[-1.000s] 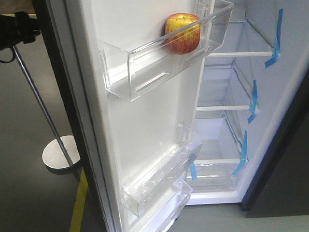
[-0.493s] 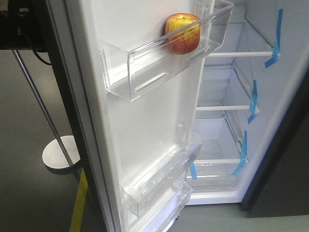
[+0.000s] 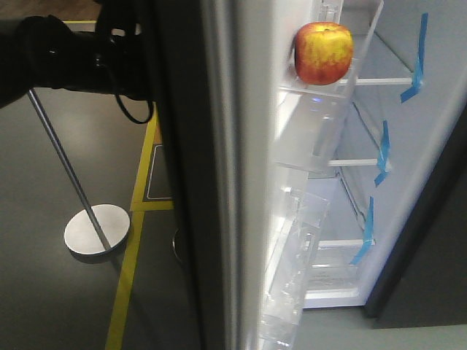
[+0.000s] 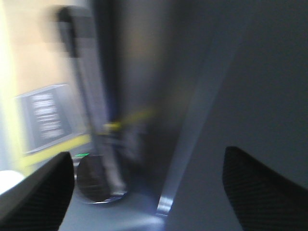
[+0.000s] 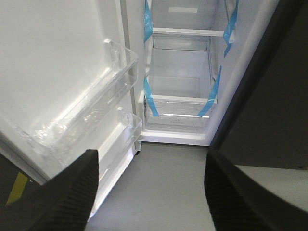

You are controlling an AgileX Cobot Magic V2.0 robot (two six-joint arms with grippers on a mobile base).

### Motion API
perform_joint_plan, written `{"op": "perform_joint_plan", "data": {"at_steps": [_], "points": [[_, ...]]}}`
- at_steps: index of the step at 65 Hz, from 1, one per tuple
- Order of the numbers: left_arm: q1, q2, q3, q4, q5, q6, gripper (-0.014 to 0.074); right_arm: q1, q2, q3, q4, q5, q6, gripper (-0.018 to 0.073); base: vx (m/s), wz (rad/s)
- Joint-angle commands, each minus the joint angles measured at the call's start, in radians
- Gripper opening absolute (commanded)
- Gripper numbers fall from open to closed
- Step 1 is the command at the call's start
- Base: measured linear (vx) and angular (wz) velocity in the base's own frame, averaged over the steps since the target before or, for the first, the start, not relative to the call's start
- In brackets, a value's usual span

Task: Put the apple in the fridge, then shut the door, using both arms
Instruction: 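Push the refrigerator door closed with the left gripper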

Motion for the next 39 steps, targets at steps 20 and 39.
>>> {"op": "perform_joint_plan", "data": {"at_steps": [20,39], "points": [[-0.204,-0.046,-0.035,-0.424,-0.226,0.318,0.0594,-0.009,0.010,-0.023,0.000,-0.062,-0.008,0.0453,0.00,0.00],[-0.311,0.102,-0.230,-0.515,-0.241,0.428,0.0594,-0.009,0.010,-0.023,0.000,-0.062,-0.008,0.0453,0.00,0.00]]}}
